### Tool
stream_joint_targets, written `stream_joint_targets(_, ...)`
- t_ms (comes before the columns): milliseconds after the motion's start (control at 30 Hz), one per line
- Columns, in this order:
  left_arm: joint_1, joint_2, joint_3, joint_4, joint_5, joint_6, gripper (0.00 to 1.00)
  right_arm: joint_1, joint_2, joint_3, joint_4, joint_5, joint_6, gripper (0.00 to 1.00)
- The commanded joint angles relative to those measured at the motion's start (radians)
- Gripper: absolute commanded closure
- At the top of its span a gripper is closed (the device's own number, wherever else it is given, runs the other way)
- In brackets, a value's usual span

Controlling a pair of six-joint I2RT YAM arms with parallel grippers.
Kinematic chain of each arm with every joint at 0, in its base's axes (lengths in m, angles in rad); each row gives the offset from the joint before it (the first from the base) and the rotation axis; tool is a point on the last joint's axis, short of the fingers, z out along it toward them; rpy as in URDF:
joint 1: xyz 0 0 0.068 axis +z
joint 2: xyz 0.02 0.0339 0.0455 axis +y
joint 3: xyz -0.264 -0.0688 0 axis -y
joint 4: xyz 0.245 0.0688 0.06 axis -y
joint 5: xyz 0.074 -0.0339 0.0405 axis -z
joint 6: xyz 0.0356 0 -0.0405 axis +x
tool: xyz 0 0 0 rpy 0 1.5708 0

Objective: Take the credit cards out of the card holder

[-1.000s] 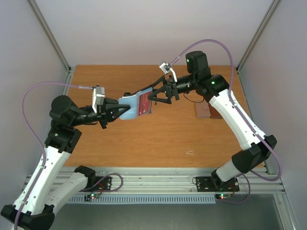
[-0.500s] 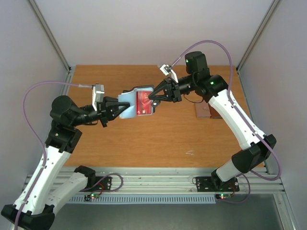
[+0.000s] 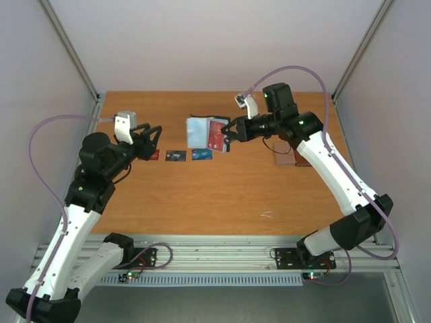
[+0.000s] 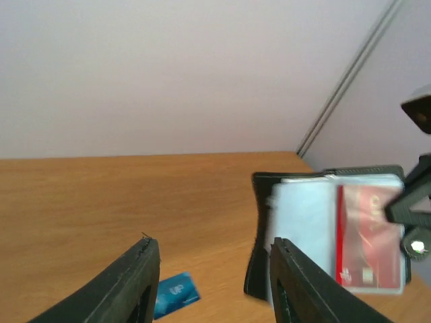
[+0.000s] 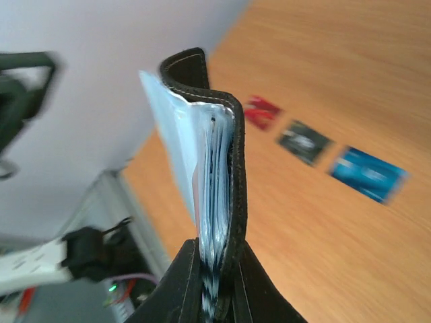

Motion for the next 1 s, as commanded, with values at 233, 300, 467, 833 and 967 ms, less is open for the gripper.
stream_joint_targets(233,-0.027,0.055,-0.052,0.345,0.655,-0.25,0.73,0.206,0.031,0.179,-0.126,0.548,0.04,0.99)
stream_joint_targets(300,-0.038,0.07,-0.057,0.313,0.654,-0.248,0.75,0.208,0.019,0.152,-0.053,0.421,0.028,0.99)
stream_joint_targets(467,-0.044,0.071,-0.069,0.321,0.638,-0.281,0.76,0.225,0.025,0.125,0.058,0.197,0.0,0.99)
stream_joint_targets(833,-0.034,0.074,-0.053,0.181,0.552,-0.245,0.67,0.23,0.023,0.132,0.099,-0.008,-0.069,0.99)
stream_joint_targets(967,-0.016,0.075,-0.056,0.228,0.565,-0.28,0.66,0.23,0.006,0.127,0.093,-0.069,-0.103,0.99)
